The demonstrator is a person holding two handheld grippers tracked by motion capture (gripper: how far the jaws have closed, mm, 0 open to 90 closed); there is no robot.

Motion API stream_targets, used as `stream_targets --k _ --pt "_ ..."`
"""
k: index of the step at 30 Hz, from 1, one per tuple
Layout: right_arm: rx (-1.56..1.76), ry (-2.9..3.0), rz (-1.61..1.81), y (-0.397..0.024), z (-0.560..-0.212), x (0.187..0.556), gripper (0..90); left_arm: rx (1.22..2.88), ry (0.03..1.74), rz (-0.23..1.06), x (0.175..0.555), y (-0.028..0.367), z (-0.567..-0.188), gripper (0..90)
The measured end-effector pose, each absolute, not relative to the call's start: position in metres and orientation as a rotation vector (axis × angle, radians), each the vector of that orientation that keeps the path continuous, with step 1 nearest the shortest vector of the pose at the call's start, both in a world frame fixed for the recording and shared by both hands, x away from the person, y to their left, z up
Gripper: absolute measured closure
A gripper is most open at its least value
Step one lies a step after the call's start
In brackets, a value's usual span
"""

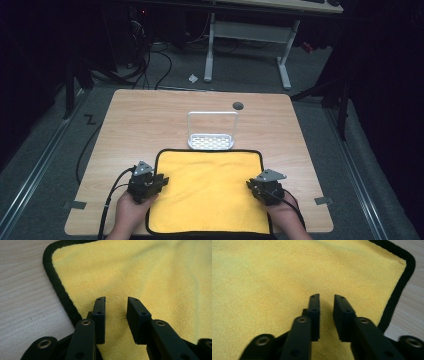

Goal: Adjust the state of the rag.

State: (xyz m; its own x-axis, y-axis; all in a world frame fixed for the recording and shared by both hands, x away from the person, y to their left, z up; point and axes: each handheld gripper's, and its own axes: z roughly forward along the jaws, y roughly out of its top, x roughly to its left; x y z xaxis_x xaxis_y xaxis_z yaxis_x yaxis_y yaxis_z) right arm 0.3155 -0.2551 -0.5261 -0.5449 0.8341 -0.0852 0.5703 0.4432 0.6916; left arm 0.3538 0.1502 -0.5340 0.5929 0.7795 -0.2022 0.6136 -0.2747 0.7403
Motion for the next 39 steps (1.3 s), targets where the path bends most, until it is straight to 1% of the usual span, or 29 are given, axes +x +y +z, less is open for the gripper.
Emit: stream_targets --k 1,3,4,8,11,13,14,19,22,23,25,26,31,34,36,37,39 --pt "1.185 2.283 0.861 -0.255 -0.526 0.315 81.8 1.996 1.103 0.259 0.353 0.149 -0.534 69.0" --pt "1.163 2.29 0.856 -0.257 -0.526 0.317 86.3 2.0 1.093 0.272 0.352 0.147 -0.534 70.0" --pt "1.156 2.298 0.845 -0.259 -0.526 0.319 86.8 1.997 1.093 0.272 0.352 0.146 -0.535 70.5" --pt "1.167 2.288 0.838 -0.267 -0.526 0.323 87.0 2.008 1.065 0.258 0.351 0.135 -0.535 73.7" --pt "1.226 2.249 0.847 -0.285 -0.526 0.326 87.0 2.026 1.028 0.25 0.349 0.123 -0.535 78.5" --pt "1.254 2.228 0.841 -0.295 -0.526 0.326 86.9 2.043 0.985 0.241 0.346 0.108 -0.536 79.9" --pt "1.254 2.228 0.841 -0.295 -0.526 0.326 86.9 2.043 0.985 0.241 0.346 0.108 -0.536 80.2" --pt "1.298 2.156 0.797 -0.321 -0.527 0.322 86.7 2.073 0.921 0.23 0.343 0.087 -0.536 80.1" --pt "1.307 2.142 0.803 -0.325 -0.528 0.32 86.1 2.076 0.904 0.232 0.342 0.081 -0.536 80.1" --pt "1.312 2.136 0.802 -0.325 -0.528 0.319 84.3 2.075 0.901 0.233 0.342 0.08 -0.536 79.9" --pt "1.318 2.125 0.801 -0.325 -0.526 0.317 77.2 2.072 0.904 0.219 0.343 0.081 -0.536 78.9" --pt "1.306 2.106 0.842 -0.325 -0.524 0.312 71.2 2.058 0.913 0.226 0.342 0.083 -0.534 75.8" --pt "1.283 2.087 0.873 -0.324 -0.522 0.305 67.4 2.012 0.923 0.258 0.344 0.092 -0.528 72.7" --pt "1.267 2.071 0.885 -0.325 -0.522 0.304 64.9 1.971 0.967 0.265 0.348 0.102 -0.527 68.3" --pt "1.276 2.059 0.883 -0.325 -0.522 0.303 64.8 1.959 0.979 0.287 0.35 0.109 -0.527 66.2" --pt "1.298 2.051 0.898 -0.326 -0.522 0.303 65.5 1.955 0.988 0.279 0.351 0.111 -0.528 63.5" --pt "1.301 2.044 0.909 -0.327 -0.522 0.302 65.4 1.939 1.012 0.275 0.354 0.115 -0.527 61.9"
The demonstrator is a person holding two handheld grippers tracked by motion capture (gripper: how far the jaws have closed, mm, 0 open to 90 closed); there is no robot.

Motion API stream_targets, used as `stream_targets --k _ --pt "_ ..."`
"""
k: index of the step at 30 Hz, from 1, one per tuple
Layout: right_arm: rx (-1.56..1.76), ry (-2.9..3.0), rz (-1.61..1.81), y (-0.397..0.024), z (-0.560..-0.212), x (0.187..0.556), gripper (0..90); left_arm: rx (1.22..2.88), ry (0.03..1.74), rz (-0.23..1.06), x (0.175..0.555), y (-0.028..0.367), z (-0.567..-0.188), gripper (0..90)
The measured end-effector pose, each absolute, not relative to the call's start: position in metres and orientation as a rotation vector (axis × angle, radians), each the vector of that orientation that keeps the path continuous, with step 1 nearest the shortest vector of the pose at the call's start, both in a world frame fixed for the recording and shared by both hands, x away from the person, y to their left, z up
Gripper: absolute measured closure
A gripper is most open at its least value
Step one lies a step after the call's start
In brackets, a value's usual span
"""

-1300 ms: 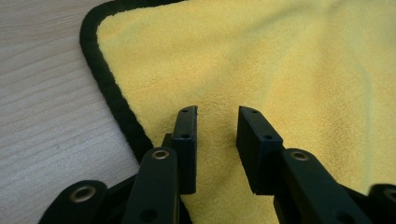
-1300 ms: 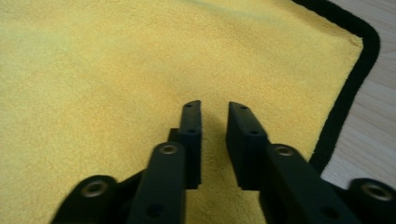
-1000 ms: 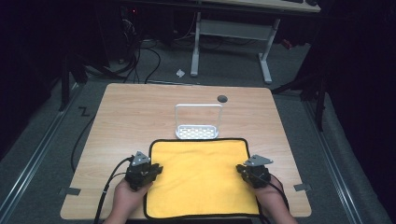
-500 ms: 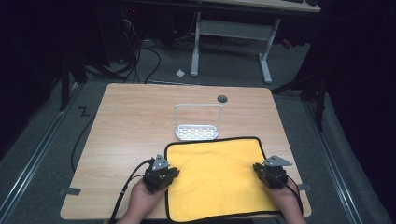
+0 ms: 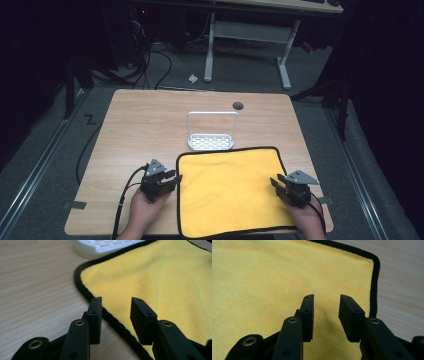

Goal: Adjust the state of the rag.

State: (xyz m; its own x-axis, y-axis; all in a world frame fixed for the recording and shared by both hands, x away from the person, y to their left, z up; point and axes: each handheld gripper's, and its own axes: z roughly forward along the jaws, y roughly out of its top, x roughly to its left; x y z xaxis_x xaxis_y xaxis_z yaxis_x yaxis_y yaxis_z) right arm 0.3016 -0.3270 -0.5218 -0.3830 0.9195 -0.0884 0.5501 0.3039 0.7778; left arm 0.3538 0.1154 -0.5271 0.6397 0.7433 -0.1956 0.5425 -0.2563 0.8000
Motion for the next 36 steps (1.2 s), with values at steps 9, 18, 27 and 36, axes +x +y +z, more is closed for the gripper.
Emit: stream_targets --k 9,18,27,36 --pt "1.265 2.071 0.908 -0.321 -0.523 0.302 62.0 1.931 1.05 0.311 0.376 0.126 -0.529 53.3" --pt "1.249 2.095 0.911 -0.316 -0.525 0.301 61.2 1.961 1.091 0.298 0.41 0.111 -0.536 49.2" --pt "1.269 2.096 0.923 -0.315 -0.526 0.302 61.2 1.972 1.097 0.309 0.426 0.099 -0.536 46.5" --pt "1.229 2.093 0.94 -0.307 -0.521 0.299 60.6 2.071 1.029 0.435 0.422 0.076 -0.535 57.6"
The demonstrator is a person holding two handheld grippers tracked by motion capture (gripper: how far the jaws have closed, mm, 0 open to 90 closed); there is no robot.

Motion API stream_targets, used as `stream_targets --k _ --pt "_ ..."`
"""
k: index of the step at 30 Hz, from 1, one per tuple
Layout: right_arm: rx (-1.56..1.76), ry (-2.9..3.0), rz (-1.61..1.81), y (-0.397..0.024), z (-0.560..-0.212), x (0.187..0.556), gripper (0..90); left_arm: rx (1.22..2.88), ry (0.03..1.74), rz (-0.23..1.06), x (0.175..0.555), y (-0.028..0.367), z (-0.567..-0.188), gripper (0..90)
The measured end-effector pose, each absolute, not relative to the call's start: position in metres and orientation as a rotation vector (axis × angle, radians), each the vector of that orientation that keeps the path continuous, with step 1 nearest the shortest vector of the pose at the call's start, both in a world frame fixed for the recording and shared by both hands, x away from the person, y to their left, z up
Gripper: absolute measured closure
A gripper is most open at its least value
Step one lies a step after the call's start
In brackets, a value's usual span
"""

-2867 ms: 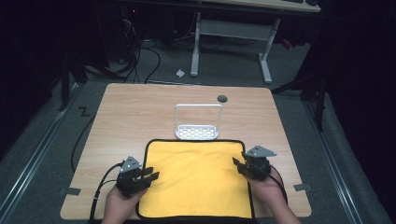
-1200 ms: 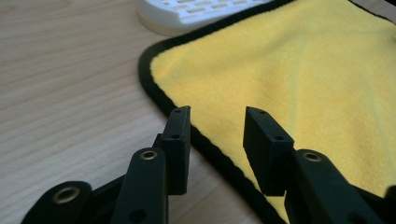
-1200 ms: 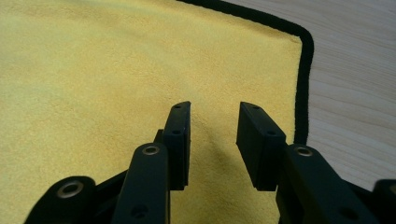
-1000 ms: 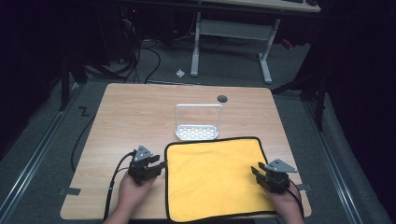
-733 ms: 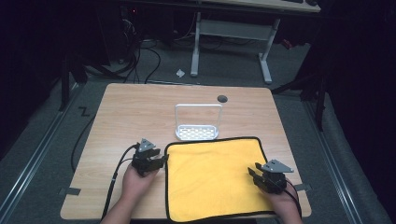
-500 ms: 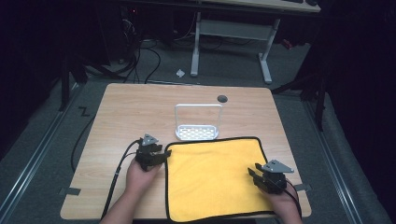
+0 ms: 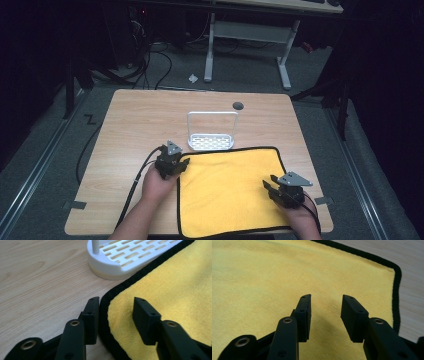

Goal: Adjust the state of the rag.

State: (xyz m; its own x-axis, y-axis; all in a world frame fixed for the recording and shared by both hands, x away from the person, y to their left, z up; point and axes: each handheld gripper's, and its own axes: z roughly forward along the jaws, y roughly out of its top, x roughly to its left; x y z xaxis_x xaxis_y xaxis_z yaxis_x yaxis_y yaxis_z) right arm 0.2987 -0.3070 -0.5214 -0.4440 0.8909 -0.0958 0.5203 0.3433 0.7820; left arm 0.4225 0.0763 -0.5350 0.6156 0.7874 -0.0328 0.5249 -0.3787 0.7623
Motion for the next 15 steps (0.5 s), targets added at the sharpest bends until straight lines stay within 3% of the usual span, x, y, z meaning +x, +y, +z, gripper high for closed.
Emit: stream_targets --k 2,6,15 --pt "1.211 2.1 0.958 -0.301 -0.518 0.297 59.6 2.063 1.018 0.446 0.42 0.076 -0.536 60.0" --pt "1.11 2.148 0.999 -0.271 -0.512 0.292 56.5 2.059 1.0 0.419 0.419 0.078 -0.537 74.6" --pt "0.995 2.264 1.019 -0.216 -0.508 0.286 52.1 1.973 1.049 0.206 0.428 0.093 -0.539 81.1"
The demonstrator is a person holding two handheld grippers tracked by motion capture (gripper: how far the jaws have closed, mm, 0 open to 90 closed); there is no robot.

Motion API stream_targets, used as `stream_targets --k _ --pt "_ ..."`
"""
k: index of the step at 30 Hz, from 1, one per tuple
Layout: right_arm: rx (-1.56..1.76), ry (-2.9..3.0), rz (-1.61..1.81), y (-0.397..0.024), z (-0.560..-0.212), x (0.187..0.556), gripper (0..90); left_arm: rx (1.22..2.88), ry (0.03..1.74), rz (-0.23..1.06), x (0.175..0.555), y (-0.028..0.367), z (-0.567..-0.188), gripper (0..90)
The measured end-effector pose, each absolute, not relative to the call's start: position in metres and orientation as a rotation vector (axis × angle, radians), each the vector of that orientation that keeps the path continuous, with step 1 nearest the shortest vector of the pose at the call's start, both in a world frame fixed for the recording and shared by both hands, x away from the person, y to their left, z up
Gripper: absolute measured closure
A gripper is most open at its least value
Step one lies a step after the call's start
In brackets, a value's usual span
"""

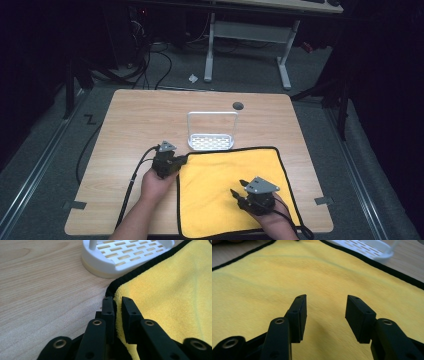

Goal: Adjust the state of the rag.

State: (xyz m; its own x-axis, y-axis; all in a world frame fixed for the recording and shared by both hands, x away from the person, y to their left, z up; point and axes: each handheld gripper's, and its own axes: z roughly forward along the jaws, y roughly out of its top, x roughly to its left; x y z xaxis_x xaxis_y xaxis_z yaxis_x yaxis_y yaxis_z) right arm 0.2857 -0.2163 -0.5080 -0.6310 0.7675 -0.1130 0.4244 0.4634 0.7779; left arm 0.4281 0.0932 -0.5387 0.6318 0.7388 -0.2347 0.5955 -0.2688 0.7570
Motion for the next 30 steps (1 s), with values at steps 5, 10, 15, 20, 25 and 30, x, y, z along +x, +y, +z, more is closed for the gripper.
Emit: stream_targets --k 5,10,15,20,25,30 --pt "0.976 2.311 1.031 -0.184 -0.506 0.288 49.0 1.952 1.065 0.175 0.43 0.095 -0.539 81.1" --pt "0.932 2.356 1.025 -0.153 -0.507 0.292 45.7 1.946 1.067 0.157 0.431 0.097 -0.54 81.0" --pt "0.908 2.407 1.03 -0.131 -0.512 0.297 44.9 1.942 1.069 0.154 0.431 0.097 -0.54 80.5" --pt "0.853 2.446 1.045 -0.113 -0.516 0.298 43.6 1.938 1.072 0.152 0.431 0.097 -0.54 80.3" --pt "0.825 2.512 1.058 -0.092 -0.523 0.299 41.3 1.938 1.072 0.152 0.431 0.097 -0.54 79.8" --pt "0.803 2.545 1.091 -0.075 -0.528 0.293 38.7 1.936 1.073 0.142 0.432 0.098 -0.54 79.7"
